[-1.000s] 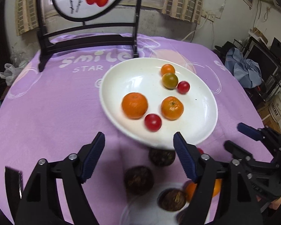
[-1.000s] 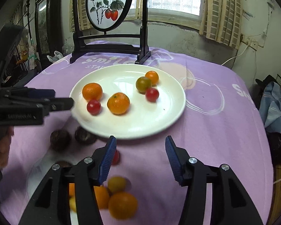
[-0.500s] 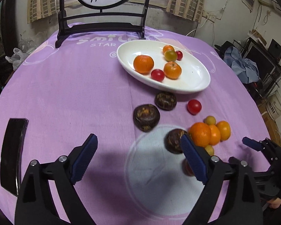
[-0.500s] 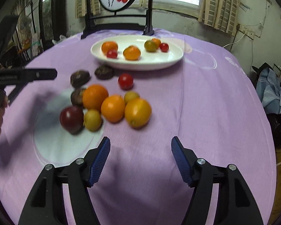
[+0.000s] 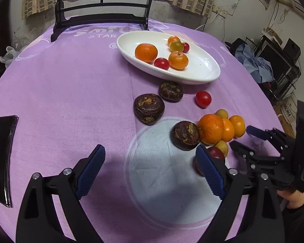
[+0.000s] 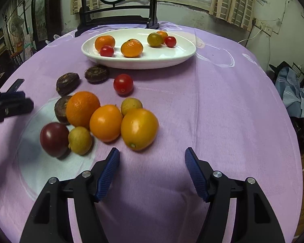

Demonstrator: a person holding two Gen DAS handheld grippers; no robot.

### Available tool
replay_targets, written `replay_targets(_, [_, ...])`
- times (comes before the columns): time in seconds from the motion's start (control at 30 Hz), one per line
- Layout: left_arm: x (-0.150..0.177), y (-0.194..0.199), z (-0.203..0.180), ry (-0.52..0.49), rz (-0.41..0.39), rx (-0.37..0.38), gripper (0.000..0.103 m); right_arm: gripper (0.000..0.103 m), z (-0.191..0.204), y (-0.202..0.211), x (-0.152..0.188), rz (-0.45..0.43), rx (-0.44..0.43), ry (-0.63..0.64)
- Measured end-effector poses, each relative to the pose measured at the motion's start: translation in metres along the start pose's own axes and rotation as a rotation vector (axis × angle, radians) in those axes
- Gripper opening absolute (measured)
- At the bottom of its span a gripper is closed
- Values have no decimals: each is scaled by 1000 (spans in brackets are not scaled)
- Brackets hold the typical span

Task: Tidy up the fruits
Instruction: 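Grasp a yellow-orange citrus with the right tool while the left tool grasps a dark red plum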

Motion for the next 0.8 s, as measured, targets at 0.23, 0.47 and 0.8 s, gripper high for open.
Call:
replay_targets(0.23, [4,-7,-8,-29,21,12,89,43,0,-9,-15,-3,-76,-25])
replay_targets(0.47, [8,-1,-22,-63,21,10,89,39,2,1,-11,-26,-84,-29])
replay_targets(0.8, [29,-25,-65,-133,98,-1,89,39,-8,15,2,-60,-99,-59])
Point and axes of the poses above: each gripper's, at about its wrist camera, not at the fingertips, and y roughly against the way its jaws point, z to its left, x to its underside, the point moved 5 cm from there along -y, roughly the way its jaws point, and after that the axes turned 3 degrees about z, right-handed, at the moved point
